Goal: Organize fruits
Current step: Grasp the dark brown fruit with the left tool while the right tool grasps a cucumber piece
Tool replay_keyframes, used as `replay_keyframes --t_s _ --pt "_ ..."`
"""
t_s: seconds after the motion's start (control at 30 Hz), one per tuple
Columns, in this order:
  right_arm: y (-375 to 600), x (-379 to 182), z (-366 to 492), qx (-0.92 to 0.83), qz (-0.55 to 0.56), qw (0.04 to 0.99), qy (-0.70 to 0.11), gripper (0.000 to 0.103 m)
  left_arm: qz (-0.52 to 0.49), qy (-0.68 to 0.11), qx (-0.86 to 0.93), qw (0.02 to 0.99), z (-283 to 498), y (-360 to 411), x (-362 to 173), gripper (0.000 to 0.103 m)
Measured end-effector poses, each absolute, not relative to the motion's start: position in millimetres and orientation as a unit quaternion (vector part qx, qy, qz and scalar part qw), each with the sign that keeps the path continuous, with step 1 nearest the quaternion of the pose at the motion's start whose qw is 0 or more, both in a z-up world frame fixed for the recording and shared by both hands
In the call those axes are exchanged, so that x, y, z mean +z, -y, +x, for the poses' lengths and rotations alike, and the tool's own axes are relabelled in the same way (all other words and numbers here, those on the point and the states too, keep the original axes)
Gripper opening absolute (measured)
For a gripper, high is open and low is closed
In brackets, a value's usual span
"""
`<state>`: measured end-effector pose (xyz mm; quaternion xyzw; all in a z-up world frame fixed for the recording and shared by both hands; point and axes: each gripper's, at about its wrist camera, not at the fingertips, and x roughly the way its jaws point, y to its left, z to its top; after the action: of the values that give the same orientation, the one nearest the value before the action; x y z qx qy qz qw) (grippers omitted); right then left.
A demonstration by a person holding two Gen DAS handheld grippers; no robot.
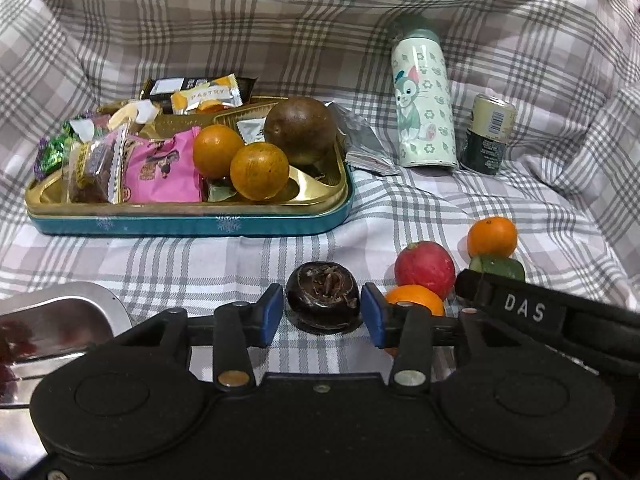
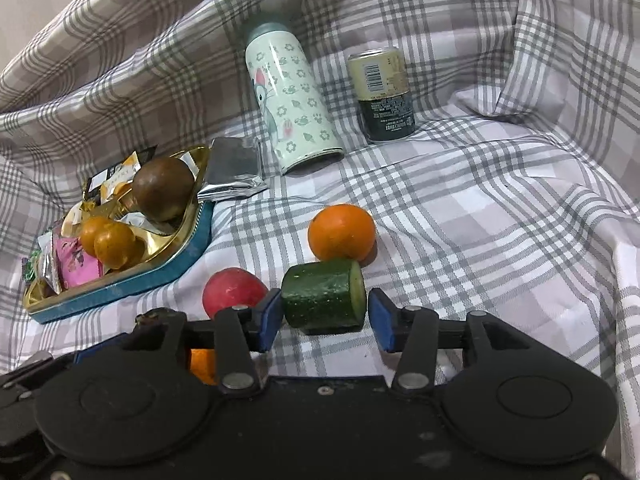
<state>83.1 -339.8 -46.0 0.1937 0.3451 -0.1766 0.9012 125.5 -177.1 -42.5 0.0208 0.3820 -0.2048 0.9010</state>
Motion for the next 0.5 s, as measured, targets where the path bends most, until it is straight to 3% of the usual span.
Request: replay_keyframes --t_s 0.5 --pt "335.6 -40.2 79.2 -0.177 0.196 0.903 -0.338 0.041 0.007 -0.384 -0.203 0.901 127.8 177.0 -45.2 0.050"
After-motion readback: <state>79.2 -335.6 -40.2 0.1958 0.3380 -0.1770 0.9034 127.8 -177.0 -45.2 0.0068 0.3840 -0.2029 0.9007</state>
